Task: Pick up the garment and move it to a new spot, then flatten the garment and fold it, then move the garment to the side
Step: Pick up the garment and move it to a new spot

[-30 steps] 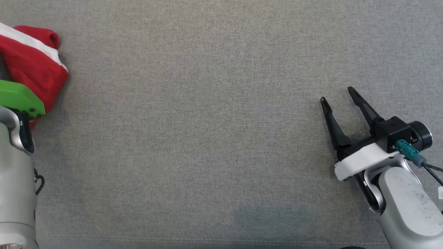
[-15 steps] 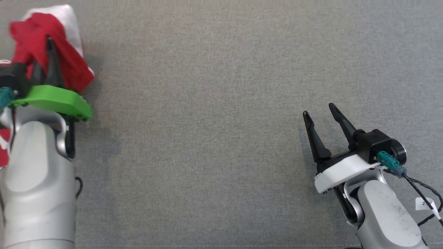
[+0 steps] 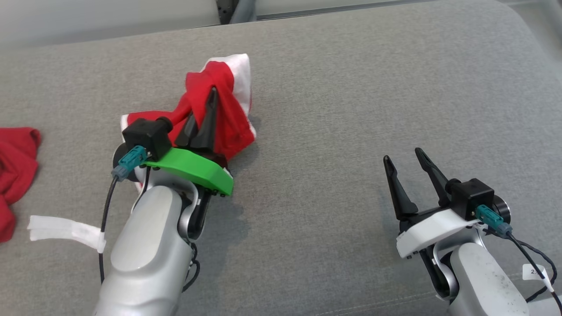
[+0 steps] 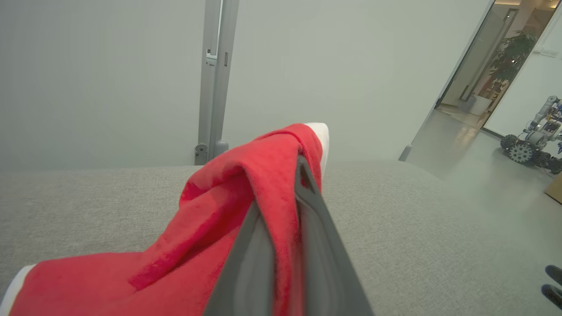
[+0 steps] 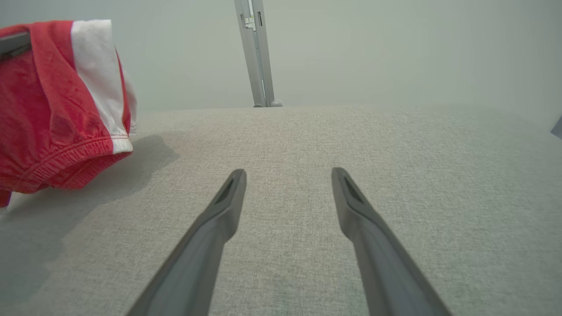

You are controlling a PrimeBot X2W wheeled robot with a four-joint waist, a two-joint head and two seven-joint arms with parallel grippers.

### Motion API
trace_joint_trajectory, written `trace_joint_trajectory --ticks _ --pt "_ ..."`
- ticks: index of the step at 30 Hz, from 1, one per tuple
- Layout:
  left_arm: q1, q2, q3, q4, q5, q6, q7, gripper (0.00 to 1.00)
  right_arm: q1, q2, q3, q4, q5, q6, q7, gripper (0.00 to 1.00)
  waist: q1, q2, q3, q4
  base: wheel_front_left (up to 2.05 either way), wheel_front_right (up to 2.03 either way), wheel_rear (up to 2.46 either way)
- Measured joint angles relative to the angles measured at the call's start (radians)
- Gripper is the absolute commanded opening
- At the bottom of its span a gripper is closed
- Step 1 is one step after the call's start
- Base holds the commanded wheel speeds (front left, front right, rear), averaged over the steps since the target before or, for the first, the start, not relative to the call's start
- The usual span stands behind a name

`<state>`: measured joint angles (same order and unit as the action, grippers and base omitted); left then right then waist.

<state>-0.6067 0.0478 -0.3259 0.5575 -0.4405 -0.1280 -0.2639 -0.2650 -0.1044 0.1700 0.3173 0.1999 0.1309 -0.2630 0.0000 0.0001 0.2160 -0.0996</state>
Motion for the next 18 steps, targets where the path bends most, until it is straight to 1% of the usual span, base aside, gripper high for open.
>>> trace_joint_trajectory --ticks 1,2,3,4,5,6,9,13,16,18 --pt "0.0 -0.001 -0.022 -0.009 -0.03 0.0 0.0 0.0 0.001 0.0 -0.003 0.0 0.0 0.0 0.0 1.0 0.0 0.0 -0.001 -0.014 0.0 0.0 0.0" --pt "0.0 0.0 -0.056 -0.029 -0.072 0.012 0.0 0.0 0.002 -0.002 -0.006 0.0 0.0 0.0 0.0 1.0 0.0 0.0 -0.002 -0.043 0.0 0.0 0.0" --pt "-0.002 0.0 -0.071 -0.033 -0.07 0.025 0.0 0.0 0.002 -0.002 -0.006 0.0 0.001 0.0 0.0 1.0 0.0 0.0 -0.002 -0.057 0.0 0.0 0.0" --pt "-0.002 0.0 -0.082 -0.029 -0.063 0.037 0.0 0.12 0.002 -0.001 -0.004 0.0 0.001 0.0 0.0 1.0 0.0 0.0 -0.001 -0.071 0.0 0.0 0.0" --pt "-0.002 -0.001 -0.092 -0.012 -0.066 0.049 0.0 0.53 0.002 -0.001 -0.002 0.0 0.002 0.0 0.0 1.0 0.0 0.0 0.0 -0.084 0.0 0.0 0.0" --pt "-0.001 -0.001 -0.106 0.019 -0.066 0.058 -0.001 1.0 0.001 -0.001 -0.002 0.0 0.003 0.0 0.0 1.0 0.0 0.0 0.001 -0.096 0.0 0.0 0.0" --pt "0.01 -0.001 -0.12 0.096 -0.055 0.076 0.0 1.0 0.0 0.0 0.0 0.001 0.007 0.0 0.0 1.0 0.0 0.0 0.004 -0.127 0.0 0.0 0.0" --pt "0.058 -0.001 -0.09 0.158 -0.025 0.089 0.0 1.0 0.004 0.005 -0.009 0.003 0.008 0.0 0.0 1.0 0.0 -0.0001 -0.003 -0.14 0.0 0.0 0.0" --pt "0.11 0.0 -0.043 0.147 0.012 0.093 0.0 1.0 0.013 0.007 -0.009 0.004 0.008 0.0 0.0 1.0 0.0 -0.0001 -0.011 -0.129 0.0 0.0 0.0" --pt "0.152 0.001 0.008 0.109 0.032 0.093 0.0 1.0 0.014 0.007 -0.008 0.004 0.008 0.0 0.0 1.0 0.0 -0.0001 -0.02 -0.116 0.0 0.0 0.0"
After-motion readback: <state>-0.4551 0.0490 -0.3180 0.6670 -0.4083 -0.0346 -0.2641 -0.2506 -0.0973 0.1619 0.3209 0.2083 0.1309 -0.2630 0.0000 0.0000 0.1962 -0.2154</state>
